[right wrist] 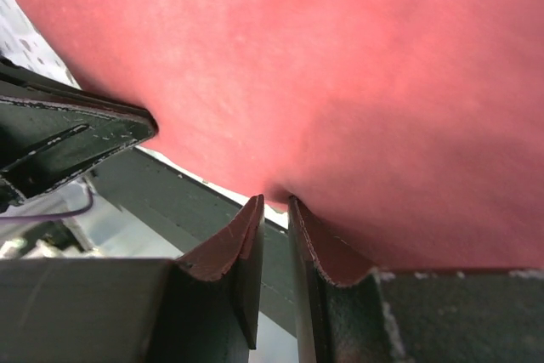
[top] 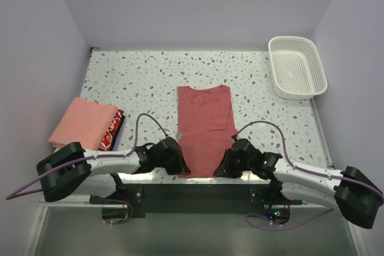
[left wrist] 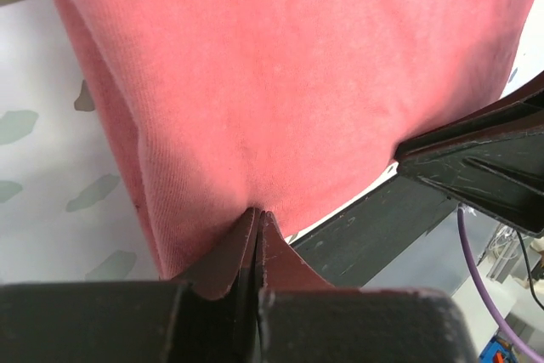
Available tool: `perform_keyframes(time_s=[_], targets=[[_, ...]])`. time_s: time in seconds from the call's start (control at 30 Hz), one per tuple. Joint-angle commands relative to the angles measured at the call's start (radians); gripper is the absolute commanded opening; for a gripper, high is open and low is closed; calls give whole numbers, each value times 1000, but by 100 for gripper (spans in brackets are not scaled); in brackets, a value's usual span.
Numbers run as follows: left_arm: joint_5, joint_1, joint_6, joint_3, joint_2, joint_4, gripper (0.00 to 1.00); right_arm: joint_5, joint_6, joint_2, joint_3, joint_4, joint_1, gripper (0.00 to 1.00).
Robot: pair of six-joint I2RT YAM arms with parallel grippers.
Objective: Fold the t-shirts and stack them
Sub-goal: Fold the tshirt
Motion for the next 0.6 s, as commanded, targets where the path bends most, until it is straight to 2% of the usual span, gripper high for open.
perform_keyframes(time_s=[0.0,0.13,0.37,0.57], targets=[[-34,-6,-4,-39,-9,-75,1,72,95,-92,-60,-96,-1,23],[-34,-6,-8,-55,-27,-75,1,103,163,-246,-104,-194,-16,23],[-40,-6,-12,-71,-58,-87,1,258,233,-537,-78,-556,-21,24],[-40,-6,-10,-71,-72,-95,1,393,266,-641,-25,-784,-22,28]])
